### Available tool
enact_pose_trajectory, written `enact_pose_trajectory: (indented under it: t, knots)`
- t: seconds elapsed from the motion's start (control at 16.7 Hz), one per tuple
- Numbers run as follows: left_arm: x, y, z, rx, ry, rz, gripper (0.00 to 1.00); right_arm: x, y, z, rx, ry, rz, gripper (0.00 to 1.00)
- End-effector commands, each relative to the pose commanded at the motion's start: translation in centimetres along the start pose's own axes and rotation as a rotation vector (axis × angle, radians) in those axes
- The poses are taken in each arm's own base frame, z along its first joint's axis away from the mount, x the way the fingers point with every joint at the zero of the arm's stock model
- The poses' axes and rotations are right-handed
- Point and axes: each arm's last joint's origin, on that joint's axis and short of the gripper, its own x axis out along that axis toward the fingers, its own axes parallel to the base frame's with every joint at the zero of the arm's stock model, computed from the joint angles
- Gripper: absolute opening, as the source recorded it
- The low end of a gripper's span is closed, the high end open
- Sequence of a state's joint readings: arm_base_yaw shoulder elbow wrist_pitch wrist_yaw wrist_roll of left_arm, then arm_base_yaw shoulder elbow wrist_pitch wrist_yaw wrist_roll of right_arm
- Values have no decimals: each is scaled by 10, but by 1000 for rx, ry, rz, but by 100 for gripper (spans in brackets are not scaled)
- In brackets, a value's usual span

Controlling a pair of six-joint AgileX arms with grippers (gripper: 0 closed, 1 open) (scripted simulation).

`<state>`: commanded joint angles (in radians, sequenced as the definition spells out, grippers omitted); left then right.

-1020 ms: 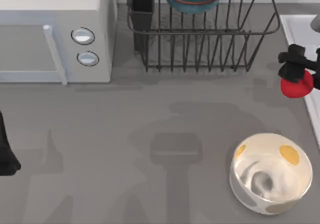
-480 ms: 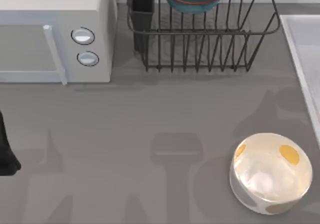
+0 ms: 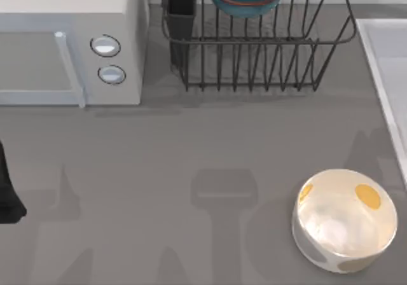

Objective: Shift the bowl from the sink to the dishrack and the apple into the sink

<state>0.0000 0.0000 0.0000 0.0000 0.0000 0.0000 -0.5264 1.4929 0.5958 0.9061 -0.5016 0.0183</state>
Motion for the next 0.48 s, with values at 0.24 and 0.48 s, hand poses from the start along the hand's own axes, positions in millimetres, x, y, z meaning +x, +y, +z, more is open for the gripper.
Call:
enact_pose_trajectory:
  t: [0.24,0.48]
  knots:
    - [0,0,0,0,0,0,100,2,0,-1,4,3,2,0]
    - [0,0,0,0,0,0,100,9,-5,-24,7,10,0,0]
